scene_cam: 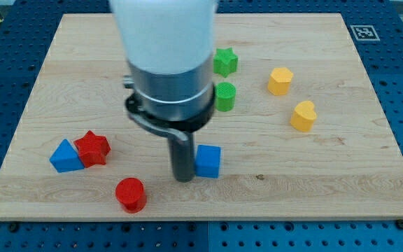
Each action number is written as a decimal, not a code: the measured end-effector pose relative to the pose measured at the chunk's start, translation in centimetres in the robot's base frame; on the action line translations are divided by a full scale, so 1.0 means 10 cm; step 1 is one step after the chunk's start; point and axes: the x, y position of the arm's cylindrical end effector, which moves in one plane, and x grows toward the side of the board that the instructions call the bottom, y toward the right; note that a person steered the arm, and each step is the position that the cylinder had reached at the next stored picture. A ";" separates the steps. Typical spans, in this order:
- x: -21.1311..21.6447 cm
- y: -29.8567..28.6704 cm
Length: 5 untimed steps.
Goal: Separate the red circle blue cube from the red star and the blue triangle
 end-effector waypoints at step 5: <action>-0.35 0.43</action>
